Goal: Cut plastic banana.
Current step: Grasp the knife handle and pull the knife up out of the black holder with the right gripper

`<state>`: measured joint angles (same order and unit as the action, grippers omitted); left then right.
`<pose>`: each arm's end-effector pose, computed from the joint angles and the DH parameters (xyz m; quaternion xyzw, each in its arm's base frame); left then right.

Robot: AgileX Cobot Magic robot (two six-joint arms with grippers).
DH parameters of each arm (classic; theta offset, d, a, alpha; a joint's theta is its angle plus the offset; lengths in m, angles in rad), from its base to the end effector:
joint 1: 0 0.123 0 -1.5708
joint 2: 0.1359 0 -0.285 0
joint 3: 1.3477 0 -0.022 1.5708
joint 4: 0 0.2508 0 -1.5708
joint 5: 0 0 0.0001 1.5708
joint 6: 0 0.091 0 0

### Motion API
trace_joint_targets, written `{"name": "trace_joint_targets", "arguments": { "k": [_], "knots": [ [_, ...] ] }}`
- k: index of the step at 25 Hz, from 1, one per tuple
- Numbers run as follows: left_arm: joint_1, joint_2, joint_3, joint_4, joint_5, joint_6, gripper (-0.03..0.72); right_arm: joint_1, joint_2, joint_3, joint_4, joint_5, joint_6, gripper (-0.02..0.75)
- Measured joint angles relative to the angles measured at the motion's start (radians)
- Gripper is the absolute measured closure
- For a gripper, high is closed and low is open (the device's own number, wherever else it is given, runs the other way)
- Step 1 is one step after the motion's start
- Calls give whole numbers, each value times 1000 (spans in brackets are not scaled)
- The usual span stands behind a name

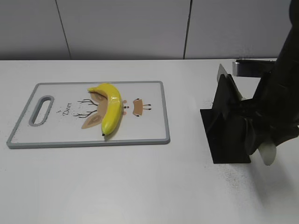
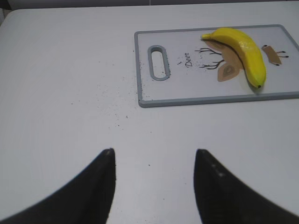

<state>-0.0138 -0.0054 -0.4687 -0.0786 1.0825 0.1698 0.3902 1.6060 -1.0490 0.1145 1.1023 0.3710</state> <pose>-0.0033 -0.0063 0.2670 0.0807 0.8610 -0.0001 0.5022 0.2574 0.1159 0.2194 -0.0163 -0.9986 -0.0471 0.0196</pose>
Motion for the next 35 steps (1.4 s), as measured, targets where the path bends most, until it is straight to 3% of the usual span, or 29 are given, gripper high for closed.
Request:
{"name": "trace_joint_targets", "arguments": {
  "k": [12, 20, 28, 35],
  "knots": [
    [0, 0, 0, 0, 0, 0, 162, 0, -176, -2, 4, 23, 1, 576],
    [0, 0, 0, 0, 0, 0, 162, 0, -229, -127, -41, 106, -6, 577],
    [0, 27, -5, -1, -13, 52, 162, 0, -211, -285, -70, 121, -247, 577],
    [0, 252, -40, -4, -69, 88, 162, 0, -79, -416, -115, 124, -443, 577]
  ]
}}
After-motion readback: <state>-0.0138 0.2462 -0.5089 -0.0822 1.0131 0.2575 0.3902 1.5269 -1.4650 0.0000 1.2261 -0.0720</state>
